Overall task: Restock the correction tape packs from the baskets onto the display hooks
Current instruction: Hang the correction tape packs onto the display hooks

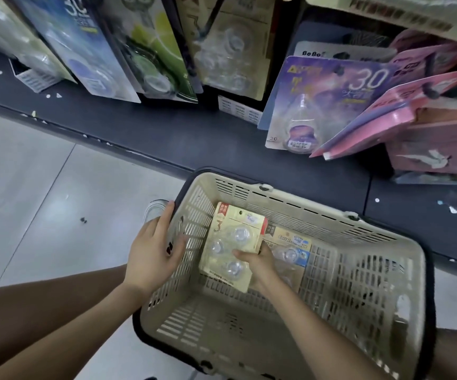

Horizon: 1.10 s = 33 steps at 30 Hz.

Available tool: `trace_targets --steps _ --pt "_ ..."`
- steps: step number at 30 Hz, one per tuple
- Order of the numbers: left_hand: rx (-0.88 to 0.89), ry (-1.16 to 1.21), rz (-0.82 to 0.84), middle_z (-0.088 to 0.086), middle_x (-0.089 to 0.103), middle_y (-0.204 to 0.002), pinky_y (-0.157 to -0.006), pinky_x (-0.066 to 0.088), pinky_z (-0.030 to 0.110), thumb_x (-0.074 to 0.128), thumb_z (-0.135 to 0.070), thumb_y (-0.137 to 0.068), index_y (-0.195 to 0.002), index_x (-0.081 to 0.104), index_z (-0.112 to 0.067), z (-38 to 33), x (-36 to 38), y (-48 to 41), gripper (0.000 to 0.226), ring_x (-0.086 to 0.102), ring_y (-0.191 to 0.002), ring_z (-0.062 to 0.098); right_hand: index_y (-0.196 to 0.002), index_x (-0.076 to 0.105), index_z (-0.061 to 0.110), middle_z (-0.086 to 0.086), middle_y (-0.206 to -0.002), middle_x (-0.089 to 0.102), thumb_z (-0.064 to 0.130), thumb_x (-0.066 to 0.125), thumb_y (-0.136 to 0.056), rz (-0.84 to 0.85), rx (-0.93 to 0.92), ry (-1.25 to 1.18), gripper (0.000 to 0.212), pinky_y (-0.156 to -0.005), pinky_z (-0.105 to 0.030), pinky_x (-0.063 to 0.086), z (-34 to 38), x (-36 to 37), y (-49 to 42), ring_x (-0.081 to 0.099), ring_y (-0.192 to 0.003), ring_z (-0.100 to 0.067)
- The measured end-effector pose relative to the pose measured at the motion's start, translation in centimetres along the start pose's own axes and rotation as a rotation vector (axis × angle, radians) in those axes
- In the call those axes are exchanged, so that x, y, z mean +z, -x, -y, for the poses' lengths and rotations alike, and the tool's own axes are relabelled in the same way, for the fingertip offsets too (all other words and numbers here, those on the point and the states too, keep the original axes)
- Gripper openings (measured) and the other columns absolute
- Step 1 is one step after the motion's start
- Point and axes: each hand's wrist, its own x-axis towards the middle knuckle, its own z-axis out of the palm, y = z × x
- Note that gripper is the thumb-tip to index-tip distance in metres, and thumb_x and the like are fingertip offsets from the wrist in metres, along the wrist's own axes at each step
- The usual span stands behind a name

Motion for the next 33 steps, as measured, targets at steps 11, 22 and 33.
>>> trace_targets --steps 11,22,33 --pt "-0.092 0.191 -0.023 -0.015 0.064 -0.123 -0.092 0.047 0.033 0.053 -0.075 -0.074 -0.134 0.051 -0.029 -6.6 -3.9 2.0 0.076 0.058 -0.113 0.008 -0.128 0.053 0.002 -0.010 -0.109 0.073 0.019 0.099 -0.040 0.702 -0.038 -0.241 0.101 -0.082 -0.038 0.057 5.4 -1.8 6.1 0.070 -0.101 -0.026" --pt "-0.264 0.484 -0.006 -0.022 0.064 -0.097 -0.076 0.052 0.033 0.088 -0.037 -0.063 -0.114 0.048 -0.030 -5.5 -5.9 -1.0 0.065 0.066 -0.090 0.007 -0.099 0.059 0.013 -0.007 -0.106 0.067 0.012 0.078 -0.082 -0.147 -0.007 0.014 0.025 -0.086 -0.036 0.056 1.8 -6.9 2.3 0.066 -0.093 -0.022" --pt "-0.239 0.323 -0.058 -0.014 0.061 -0.097 -0.067 0.041 0.013 0.085 -0.018 -0.073 -0.124 0.049 -0.018 -3.7 -6.0 -2.0 0.062 0.060 -0.080 0.006 -0.094 0.068 0.017 -0.006 -0.092 0.074 0.033 0.089 -0.063 -0.418 0.185 0.206 0.041 -0.078 -0.050 0.060 -5.5 -12.4 -4.5 0.072 -0.083 -0.028"
